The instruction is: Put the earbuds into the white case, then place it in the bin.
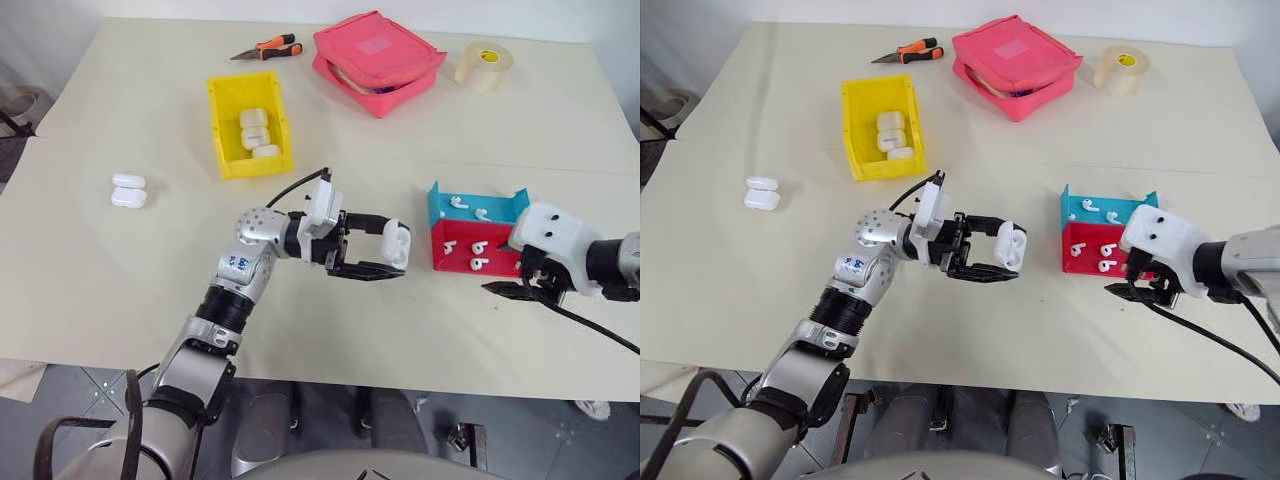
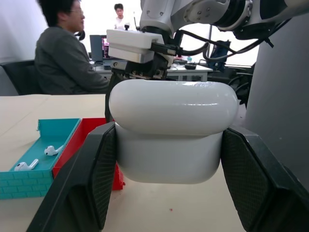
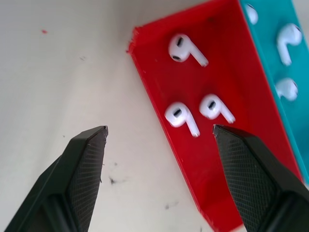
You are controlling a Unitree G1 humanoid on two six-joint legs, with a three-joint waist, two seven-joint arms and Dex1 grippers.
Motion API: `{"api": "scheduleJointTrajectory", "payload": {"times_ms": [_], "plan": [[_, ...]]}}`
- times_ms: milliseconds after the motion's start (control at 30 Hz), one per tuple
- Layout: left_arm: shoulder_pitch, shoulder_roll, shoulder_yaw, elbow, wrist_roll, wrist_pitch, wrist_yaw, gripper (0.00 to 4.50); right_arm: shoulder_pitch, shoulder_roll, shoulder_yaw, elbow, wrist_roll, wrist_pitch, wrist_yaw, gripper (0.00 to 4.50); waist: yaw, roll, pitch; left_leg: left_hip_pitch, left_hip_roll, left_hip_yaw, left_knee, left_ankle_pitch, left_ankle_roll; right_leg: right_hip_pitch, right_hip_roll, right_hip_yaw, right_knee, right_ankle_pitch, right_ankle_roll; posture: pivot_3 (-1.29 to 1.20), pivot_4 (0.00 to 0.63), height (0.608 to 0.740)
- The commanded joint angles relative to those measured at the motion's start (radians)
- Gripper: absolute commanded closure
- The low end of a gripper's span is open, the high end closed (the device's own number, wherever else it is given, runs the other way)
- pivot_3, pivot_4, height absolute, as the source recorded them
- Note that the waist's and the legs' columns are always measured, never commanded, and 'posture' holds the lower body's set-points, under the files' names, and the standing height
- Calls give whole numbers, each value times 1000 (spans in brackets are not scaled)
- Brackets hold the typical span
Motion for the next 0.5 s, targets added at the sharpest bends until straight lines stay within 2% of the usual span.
{"api": "scheduleJointTrajectory", "payload": {"times_ms": [33,67,267,400,500], "plan": [[10,-19,1,-64,12,8,31,1691,-55,-6,52,42,-66,-64,21,1490,0,0,0,0,0,0,0,0,0,0,0,0,0,0,0,0,150,740],[12,-23,2,-68,12,11,38,1691,-72,0,71,58,-80,-78,27,1726,0,0,0,0,0,0,0,0,0,0,0,0,0,0,0,0,150,740],[39,-30,-5,-111,13,28,54,1691,-167,6,175,126,-134,-90,103,1726,-2,0,0,0,0,0,0,0,0,0,0,0,0,0,0,0,150,740],[53,-33,-11,-132,15,40,58,1691,-218,29,210,163,-167,-138,135,2595,-2,0,0,0,0,0,0,0,0,0,0,0,0,0,0,0,150,740],[60,-31,-11,-146,18,51,64,1691,-240,47,224,176,-184,-151,152,2595,-1,0,0,0,0,0,0,0,0,0,0,0,0,0,0,0,150,740]]}}
